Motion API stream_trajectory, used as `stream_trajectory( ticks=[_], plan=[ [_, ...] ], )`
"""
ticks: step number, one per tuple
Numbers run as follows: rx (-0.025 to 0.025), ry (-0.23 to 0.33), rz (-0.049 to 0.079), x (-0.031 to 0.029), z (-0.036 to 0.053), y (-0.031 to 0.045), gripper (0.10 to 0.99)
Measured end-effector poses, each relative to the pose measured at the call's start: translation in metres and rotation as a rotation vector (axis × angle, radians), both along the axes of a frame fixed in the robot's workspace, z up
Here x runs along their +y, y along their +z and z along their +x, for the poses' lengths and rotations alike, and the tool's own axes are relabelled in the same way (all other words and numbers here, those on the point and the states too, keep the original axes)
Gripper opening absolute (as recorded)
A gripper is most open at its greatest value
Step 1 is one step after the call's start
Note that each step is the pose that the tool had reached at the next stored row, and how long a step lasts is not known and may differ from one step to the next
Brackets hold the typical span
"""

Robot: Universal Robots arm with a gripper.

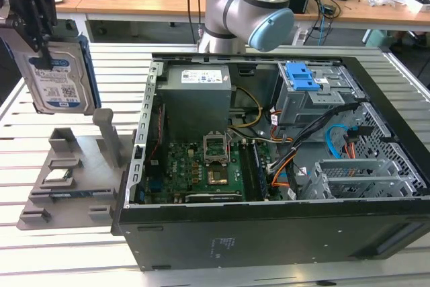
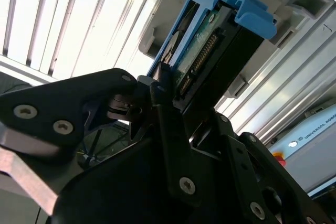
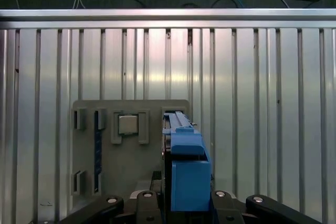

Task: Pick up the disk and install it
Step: 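Pick up the disk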

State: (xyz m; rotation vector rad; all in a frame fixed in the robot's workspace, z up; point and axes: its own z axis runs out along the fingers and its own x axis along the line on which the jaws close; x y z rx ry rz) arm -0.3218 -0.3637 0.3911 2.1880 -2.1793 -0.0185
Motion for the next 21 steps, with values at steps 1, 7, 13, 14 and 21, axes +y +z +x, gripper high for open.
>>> stream_trajectory(
  ticks=[1,7,13,14,21],
  plan=[
    [0.0,0.0,0.0,0.0,0.0001,0.0012,0.361],
    [0.0,0.0,0.0,0.0,0.0007,0.0108,0.361],
    [0.0,0.0,0.0,0.0,0.0012,0.0188,0.361],
    [0.0001,0.0,0.0,0.0,0.0013,0.0208,0.361],
    [0.0001,0.0,0.0,0.0,0.0021,0.0333,0.361]
  ],
)
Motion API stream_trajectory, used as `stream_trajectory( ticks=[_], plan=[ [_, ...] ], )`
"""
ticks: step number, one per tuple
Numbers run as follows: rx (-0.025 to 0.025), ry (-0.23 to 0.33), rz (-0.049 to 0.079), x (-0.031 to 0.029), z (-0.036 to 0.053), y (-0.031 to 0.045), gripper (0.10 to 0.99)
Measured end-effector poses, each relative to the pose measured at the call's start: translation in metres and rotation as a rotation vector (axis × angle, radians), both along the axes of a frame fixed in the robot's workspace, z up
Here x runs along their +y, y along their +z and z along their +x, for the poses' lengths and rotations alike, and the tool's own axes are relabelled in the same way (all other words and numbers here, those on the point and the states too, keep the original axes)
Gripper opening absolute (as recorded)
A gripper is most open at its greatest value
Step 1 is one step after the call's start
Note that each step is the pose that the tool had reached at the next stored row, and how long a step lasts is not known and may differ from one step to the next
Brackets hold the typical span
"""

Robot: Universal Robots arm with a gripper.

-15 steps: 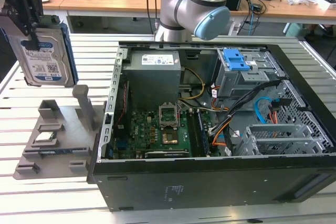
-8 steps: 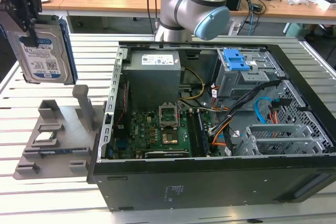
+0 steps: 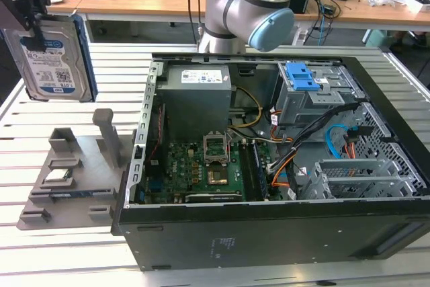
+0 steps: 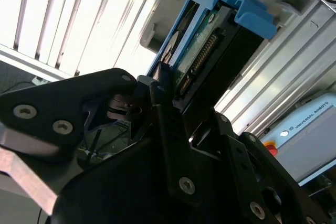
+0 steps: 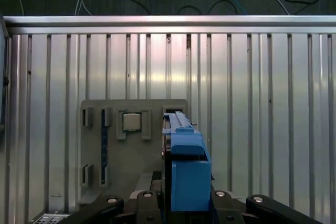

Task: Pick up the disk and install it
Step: 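Pick up the disk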

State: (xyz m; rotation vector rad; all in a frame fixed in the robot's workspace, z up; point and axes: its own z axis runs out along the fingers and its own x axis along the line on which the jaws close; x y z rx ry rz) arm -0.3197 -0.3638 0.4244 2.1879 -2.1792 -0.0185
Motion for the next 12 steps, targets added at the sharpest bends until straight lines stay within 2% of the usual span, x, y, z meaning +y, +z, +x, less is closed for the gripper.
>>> stream_trajectory(
  ticks=[12],
  plan=[
    [0.0002,0.0,0.0,0.0,0.0012,0.0165,0.361]
  ],
)
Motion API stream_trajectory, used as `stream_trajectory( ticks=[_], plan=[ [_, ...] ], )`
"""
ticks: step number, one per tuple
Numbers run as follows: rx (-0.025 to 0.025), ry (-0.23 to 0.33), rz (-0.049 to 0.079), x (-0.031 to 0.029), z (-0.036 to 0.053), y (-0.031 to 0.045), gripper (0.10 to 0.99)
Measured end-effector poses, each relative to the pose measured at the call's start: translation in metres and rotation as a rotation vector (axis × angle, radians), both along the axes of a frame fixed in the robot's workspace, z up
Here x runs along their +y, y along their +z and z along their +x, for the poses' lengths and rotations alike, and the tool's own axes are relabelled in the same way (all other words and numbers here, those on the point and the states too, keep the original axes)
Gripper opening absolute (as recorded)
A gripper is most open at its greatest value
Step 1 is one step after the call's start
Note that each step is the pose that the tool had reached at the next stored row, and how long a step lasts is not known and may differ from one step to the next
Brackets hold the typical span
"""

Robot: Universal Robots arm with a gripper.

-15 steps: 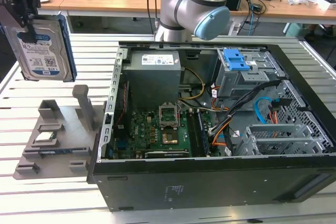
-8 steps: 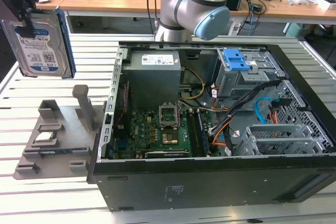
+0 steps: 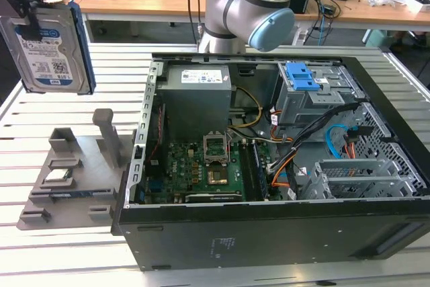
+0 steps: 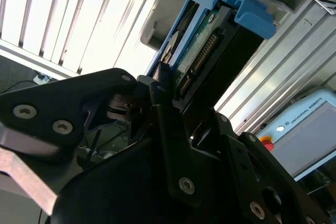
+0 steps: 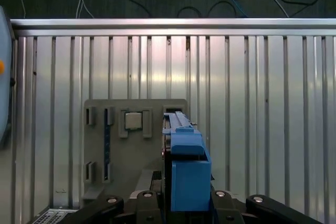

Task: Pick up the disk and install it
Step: 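Pick up the disk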

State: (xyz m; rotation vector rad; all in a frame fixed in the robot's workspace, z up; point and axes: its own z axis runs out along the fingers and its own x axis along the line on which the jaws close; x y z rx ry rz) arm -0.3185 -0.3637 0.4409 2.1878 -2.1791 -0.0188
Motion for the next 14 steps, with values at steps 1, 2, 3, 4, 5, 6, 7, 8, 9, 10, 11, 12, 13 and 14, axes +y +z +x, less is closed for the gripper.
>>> stream_trajectory(
  ticks=[1,2,3,4,5,6,7,8,9,10,11,12,13,14],
  plan=[
    [0.0,0.0,0.0,0.0,0.0001,0.0014,0.361],
    [0.0,0.0,0.0,0.0,0.0001,0.0027,0.361],
    [0.0,0.0,0.0,0.0,0.0002,0.0037,0.361],
    [0.0,0.0,0.0,0.0,0.0003,0.0051,0.361],
    [0.0,0.0,0.0,0.0,0.0004,0.0075,0.361],
    [0.0,0.0,0.0,0.0,0.0004,0.0088,0.361],
    [0.0,0.0,0.0,0.0,0.0005,0.01,0.361],
    [0.0,0.0,0.0,0.0,0.0006,0.0123,0.361],
    [0.0,0.0,0.0,0.0,0.0007,0.0154,0.361],
    [0.0001,0.0,0.0,0.0,0.0008,0.0188,0.361],
    [0.0,0.0,0.0,0.0,0.0009,0.0213,0.361],
    [0.0,0.0,0.0,0.0,0.0009,0.024,0.361],
    [0.0001,0.0,0.0,0.0,0.001,0.0258,0.361],
    [0.0001,0.0,0.0,0.0,0.001,0.0276,0.361]
  ],
)
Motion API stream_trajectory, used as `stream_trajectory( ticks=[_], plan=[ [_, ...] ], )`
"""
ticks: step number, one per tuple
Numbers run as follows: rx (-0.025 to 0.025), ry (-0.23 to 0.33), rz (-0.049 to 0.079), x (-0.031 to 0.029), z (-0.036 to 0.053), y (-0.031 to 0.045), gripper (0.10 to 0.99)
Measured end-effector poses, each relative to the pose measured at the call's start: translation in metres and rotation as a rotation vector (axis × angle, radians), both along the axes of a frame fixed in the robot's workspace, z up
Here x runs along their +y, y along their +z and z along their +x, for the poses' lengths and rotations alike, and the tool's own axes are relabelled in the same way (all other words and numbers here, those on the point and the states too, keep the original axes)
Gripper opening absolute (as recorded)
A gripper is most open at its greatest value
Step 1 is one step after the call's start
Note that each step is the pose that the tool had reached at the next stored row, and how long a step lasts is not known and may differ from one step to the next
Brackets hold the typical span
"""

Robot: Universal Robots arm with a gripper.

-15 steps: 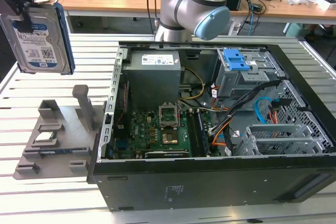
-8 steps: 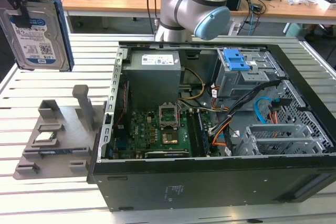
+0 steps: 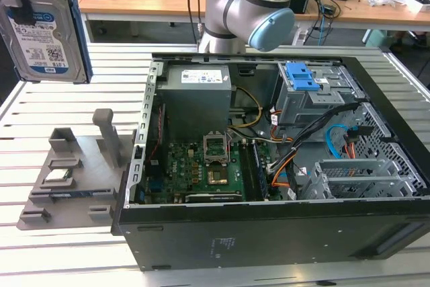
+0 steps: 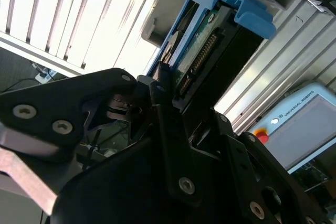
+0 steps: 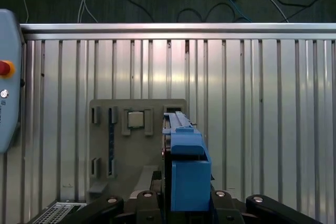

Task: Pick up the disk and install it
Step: 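Pick up the disk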

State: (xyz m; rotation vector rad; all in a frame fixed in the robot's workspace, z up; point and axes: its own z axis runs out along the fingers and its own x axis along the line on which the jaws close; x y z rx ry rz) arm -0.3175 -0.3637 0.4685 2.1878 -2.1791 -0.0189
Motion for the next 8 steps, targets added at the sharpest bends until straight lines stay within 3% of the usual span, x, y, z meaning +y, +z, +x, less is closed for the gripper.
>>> stream_trajectory(
  ticks=[8],
  plan=[
    [0.0,0.0,0.0,0.0,0.0002,0.0207,0.361]
  ],
)
